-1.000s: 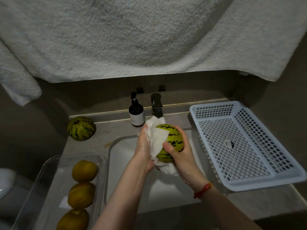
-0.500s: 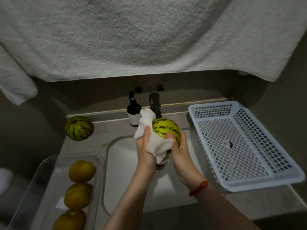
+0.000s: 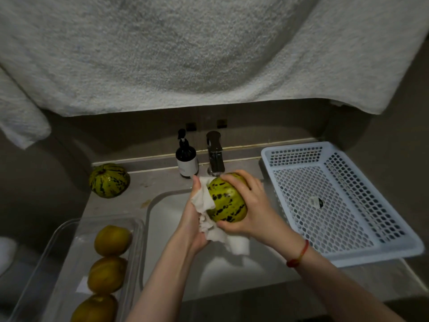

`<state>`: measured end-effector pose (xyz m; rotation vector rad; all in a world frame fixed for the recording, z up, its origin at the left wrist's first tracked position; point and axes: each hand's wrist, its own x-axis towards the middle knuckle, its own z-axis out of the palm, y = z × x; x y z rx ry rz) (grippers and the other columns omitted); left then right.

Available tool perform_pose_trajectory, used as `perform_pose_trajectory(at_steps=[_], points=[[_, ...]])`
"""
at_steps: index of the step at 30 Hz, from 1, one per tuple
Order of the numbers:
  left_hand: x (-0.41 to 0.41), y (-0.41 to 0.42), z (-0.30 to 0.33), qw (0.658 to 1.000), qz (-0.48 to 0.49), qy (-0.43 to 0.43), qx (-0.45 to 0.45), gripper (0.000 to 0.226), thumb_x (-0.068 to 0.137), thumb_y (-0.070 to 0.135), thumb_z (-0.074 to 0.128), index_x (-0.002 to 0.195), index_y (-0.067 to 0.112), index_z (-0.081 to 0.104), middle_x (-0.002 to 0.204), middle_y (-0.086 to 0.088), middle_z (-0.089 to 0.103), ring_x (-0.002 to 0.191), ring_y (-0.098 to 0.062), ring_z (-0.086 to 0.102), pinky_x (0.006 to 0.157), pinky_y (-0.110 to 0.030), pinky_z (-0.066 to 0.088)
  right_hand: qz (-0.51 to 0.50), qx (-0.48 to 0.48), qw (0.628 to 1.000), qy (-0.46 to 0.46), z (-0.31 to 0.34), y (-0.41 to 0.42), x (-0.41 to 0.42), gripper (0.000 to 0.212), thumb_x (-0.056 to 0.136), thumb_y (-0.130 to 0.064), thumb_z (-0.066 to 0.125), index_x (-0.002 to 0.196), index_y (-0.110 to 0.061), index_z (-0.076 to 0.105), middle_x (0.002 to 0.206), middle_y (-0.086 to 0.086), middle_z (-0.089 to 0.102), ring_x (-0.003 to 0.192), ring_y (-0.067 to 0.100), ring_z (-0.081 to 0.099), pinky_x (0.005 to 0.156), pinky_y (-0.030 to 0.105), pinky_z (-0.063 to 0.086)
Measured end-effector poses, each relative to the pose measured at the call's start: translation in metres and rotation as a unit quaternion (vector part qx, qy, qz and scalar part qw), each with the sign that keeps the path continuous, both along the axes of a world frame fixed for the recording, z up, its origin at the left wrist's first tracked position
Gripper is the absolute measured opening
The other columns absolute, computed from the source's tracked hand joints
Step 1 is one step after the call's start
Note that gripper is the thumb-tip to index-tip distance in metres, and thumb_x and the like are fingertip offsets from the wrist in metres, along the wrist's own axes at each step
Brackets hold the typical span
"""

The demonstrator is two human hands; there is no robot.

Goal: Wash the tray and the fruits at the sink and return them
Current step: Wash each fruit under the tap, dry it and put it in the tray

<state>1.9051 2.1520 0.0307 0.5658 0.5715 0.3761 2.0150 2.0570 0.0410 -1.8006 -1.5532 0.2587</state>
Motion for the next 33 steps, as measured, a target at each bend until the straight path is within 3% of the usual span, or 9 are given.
perform_pose_trajectory(at_steps=[3, 8, 11, 14, 17, 21, 25, 29, 33], points=[[0.004, -0.011, -0.003, 0.999, 0.006, 0.024, 0.044, 0.068, 0.066, 0.058, 0.060, 0.115, 0.011, 0.067, 0.110, -0.018, 0.069, 0.101, -0.030, 0.067, 0.077, -0.041, 0.057, -0.007, -0.101, 0.976, -0.192, 0.011, 0.005, -0.002, 0.091, 0.066, -0.039, 0.077, 0.143, -0.026, 0.031, 0.147, 0.009, 0.019, 0.133, 0.029, 0.016, 0.107, 0.053, 0.027], [0.003, -0.025, -0.014, 0.995, 0.020, 0.041, 0.089, 0.065, 0.060, 0.058, 0.065, 0.113, 0.021, 0.061, 0.087, 0.005, 0.075, 0.076, -0.009, 0.072, 0.064, -0.028, 0.059, 0.030, -0.121, 0.952, -0.280, 0.021, 0.004, -0.007, 0.111, 0.072, -0.041, 0.075, 0.149, -0.035, -0.005, 0.154, 0.007, 0.011, 0.140, 0.029, 0.014, 0.109, 0.052, 0.025], [0.003, -0.027, -0.020, 0.999, 0.028, -0.022, -0.011, 0.044, 0.072, 0.049, 0.059, 0.098, 0.017, 0.075, 0.095, -0.007, 0.074, 0.083, -0.022, 0.072, 0.065, -0.036, 0.059, 0.083, -0.068, 0.994, -0.027, 0.035, -0.004, 0.001, 0.114, 0.068, -0.039, 0.080, 0.135, -0.063, -0.010, 0.153, -0.018, 0.010, 0.139, 0.011, 0.022, 0.110, 0.033, 0.030], [0.005, -0.028, -0.022, 0.993, 0.065, -0.081, -0.051, 0.046, 0.074, 0.040, 0.055, 0.089, 0.002, 0.076, 0.094, -0.021, 0.071, 0.081, -0.033, 0.071, 0.063, -0.040, 0.057, -0.032, 0.052, 0.974, 0.217, 0.032, -0.010, 0.010, 0.086, 0.073, -0.053, 0.068, 0.138, -0.056, 0.013, 0.147, -0.026, 0.022, 0.130, -0.006, 0.035, 0.103, 0.016, 0.035], [0.004, -0.023, -0.018, 0.993, 0.073, -0.083, -0.053, 0.044, 0.069, 0.038, 0.057, 0.083, 0.001, 0.075, 0.085, -0.020, 0.072, 0.072, -0.032, 0.071, 0.061, -0.039, 0.057, -0.166, -0.002, 0.884, 0.438, 0.012, -0.010, 0.014, 0.084, 0.069, -0.063, 0.053, 0.142, -0.025, 0.036, 0.142, 0.003, 0.047, 0.124, 0.014, 0.050, 0.103, 0.036, 0.043], [0.008, -0.024, -0.011, 0.998, 0.029, -0.051, -0.015, 0.045, 0.067, 0.038, 0.062, 0.096, 0.006, 0.075, 0.099, -0.019, 0.071, 0.087, -0.031, 0.071, 0.069, -0.039, 0.058, -0.090, -0.097, 0.650, 0.748, -0.006, -0.005, 0.000, 0.071, 0.077, -0.069, 0.044, 0.114, -0.013, 0.068, 0.111, 0.015, 0.069, 0.098, 0.027, 0.068, 0.080, 0.039, 0.054], [0.009, -0.022, -0.002, 0.990, 0.021, 0.096, 0.105, 0.068, 0.075, 0.045, 0.060, 0.132, 0.009, 0.050, 0.121, -0.018, 0.063, 0.109, -0.030, 0.062, 0.097, -0.042, 0.048, -0.096, -0.025, 0.595, 0.798, -0.015, -0.002, -0.006, 0.065, 0.080, -0.065, 0.048, 0.103, -0.009, 0.074, 0.111, 0.020, 0.068, 0.099, 0.033, 0.067, 0.079, 0.043, 0.056], [0.008, -0.018, -0.001, 0.973, 0.036, 0.107, 0.200, 0.034, 0.098, 0.025, 0.042, 0.132, 0.017, 0.040, 0.120, -0.012, 0.061, 0.090, -0.015, 0.067, 0.063, -0.025, 0.057, -0.119, 0.089, 0.671, 0.726, -0.010, -0.001, -0.005, 0.063, 0.077, -0.043, 0.062, 0.129, -0.010, 0.053, 0.123, 0.023, 0.060, 0.112, 0.038, 0.060, 0.095, 0.056, 0.046], [-0.002, -0.017, 0.015, 0.993, 0.021, 0.008, 0.112, 0.034, 0.089, 0.057, 0.038, 0.111, 0.042, 0.058, 0.100, 0.000, 0.072, 0.090, -0.027, 0.070, 0.069, -0.048, 0.057, -0.081, 0.154, 0.835, 0.522, 0.006, -0.011, -0.009, 0.053, 0.071, -0.031, 0.072, 0.122, -0.030, 0.056, 0.115, -0.002, 0.066, 0.107, 0.015, 0.064, 0.078, 0.029, 0.056]])
